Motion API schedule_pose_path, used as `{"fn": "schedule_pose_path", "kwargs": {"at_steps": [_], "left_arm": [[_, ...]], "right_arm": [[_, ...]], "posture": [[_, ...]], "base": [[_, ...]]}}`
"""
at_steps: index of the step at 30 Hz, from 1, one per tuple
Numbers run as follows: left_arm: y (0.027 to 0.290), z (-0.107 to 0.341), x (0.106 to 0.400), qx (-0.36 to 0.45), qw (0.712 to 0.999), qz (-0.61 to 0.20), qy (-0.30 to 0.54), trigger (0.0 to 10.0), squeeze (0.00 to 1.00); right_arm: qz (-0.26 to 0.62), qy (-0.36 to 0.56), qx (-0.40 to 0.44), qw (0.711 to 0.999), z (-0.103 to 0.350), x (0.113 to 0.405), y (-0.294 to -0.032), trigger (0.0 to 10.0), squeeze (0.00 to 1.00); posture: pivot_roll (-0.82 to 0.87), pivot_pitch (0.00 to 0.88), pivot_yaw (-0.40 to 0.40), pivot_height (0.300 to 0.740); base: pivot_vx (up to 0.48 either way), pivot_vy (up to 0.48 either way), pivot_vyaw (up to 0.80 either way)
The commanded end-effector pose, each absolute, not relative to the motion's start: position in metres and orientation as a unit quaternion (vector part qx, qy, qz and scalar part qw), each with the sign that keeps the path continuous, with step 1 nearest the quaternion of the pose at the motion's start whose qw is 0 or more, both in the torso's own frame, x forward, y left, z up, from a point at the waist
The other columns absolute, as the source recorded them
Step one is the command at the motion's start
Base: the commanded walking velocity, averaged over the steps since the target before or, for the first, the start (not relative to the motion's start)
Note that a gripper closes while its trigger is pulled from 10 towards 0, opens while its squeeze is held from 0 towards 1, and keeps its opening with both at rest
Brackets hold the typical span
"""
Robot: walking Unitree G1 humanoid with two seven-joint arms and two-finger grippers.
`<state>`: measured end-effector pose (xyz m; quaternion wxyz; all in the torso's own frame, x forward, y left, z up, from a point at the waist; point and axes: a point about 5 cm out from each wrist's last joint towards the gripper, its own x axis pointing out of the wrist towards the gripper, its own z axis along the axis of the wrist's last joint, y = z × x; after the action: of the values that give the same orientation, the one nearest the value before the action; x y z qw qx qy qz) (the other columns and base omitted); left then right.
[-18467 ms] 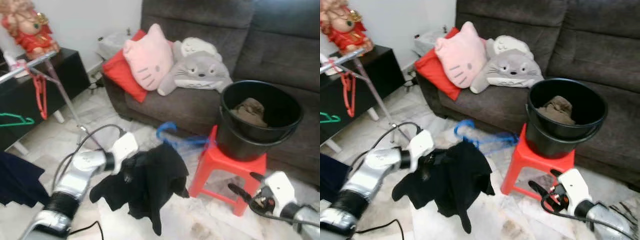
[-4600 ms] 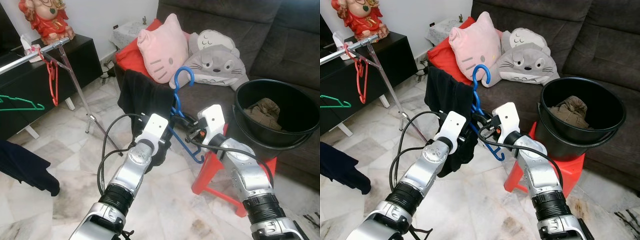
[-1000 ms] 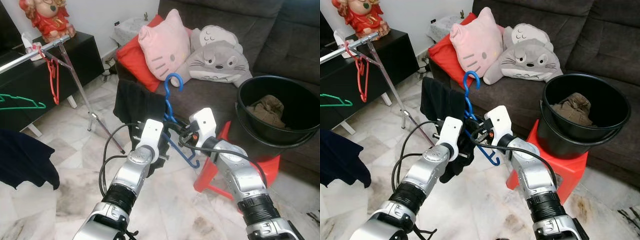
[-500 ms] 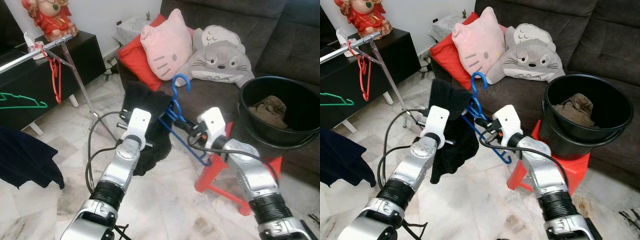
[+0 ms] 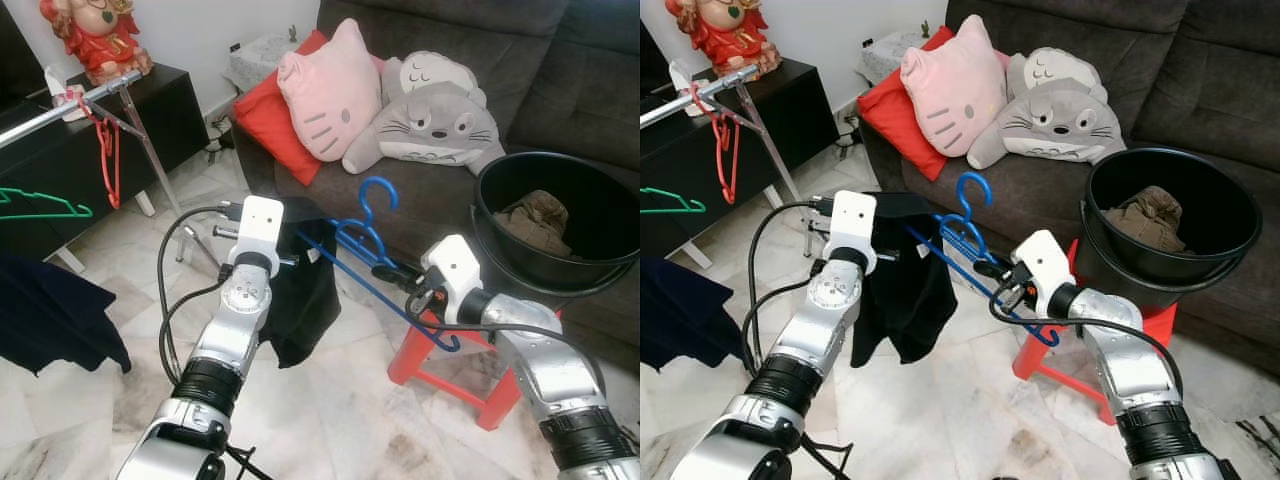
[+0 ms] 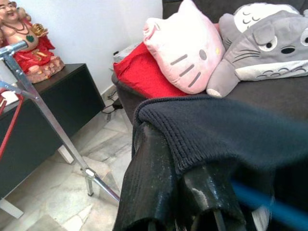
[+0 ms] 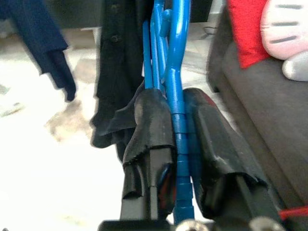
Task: Hang hanger
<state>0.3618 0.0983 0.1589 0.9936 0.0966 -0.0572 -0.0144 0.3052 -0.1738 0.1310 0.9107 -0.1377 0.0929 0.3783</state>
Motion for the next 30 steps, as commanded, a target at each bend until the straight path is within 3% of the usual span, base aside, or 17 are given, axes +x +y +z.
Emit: {"fn": "schedule_pose_path", "kwargs": {"at_steps": [1, 3, 7, 14, 22, 30], "left_arm": [[0.100, 0.167, 0.364, 0.105, 0.991, -0.011, -0.077, 10.0, 0.00], [0.104, 0.168, 0.368, 0.109, 0.991, -0.009, -0.075, 10.0, 0.00], [0.106, 0.171, 0.371, 0.113, 0.991, -0.006, -0.073, 10.0, 0.00], [0.111, 0.157, 0.376, 0.148, 0.988, -0.025, -0.030, 10.0, 0.00], [0.122, 0.122, 0.373, 0.240, 0.966, -0.075, 0.060, 10.0, 0.00], [0.151, 0.103, 0.370, 0.263, 0.954, -0.056, 0.133, 10.0, 0.00]], "right_arm": [[0.420, 0.088, -0.142, 0.892, 0.135, 0.297, -0.167, 0.0, 0.00], [0.467, 0.108, -0.161, 0.863, 0.131, 0.282, -0.167, 0.0, 0.00], [0.506, 0.129, -0.173, 0.835, 0.129, 0.267, -0.172, 0.0, 0.00], [0.538, 0.151, -0.187, 0.808, 0.135, 0.246, -0.184, 0.0, 0.00], [0.529, 0.135, -0.194, 0.815, 0.153, 0.242, -0.194, 0.0, 0.00], [0.477, 0.098, -0.176, 0.855, 0.169, 0.248, -0.205, 0.0, 0.00]], "posture": [[-0.18, 0.052, 0.045, 0.740], [-0.19, 0.052, 0.045, 0.740], [-0.19, 0.051, 0.044, 0.740], [-0.21, 0.050, 0.045, 0.740], [-0.21, 0.049, 0.046, 0.740], [-0.21, 0.041, 0.042, 0.740]], "base": [[0.000, 0.000, 0.00], [0.000, 0.000, 0.00], [0.000, 0.000, 0.00], [0.000, 0.000, 0.00], [0.000, 0.000, 0.00], [0.000, 0.000, 0.00]]}}
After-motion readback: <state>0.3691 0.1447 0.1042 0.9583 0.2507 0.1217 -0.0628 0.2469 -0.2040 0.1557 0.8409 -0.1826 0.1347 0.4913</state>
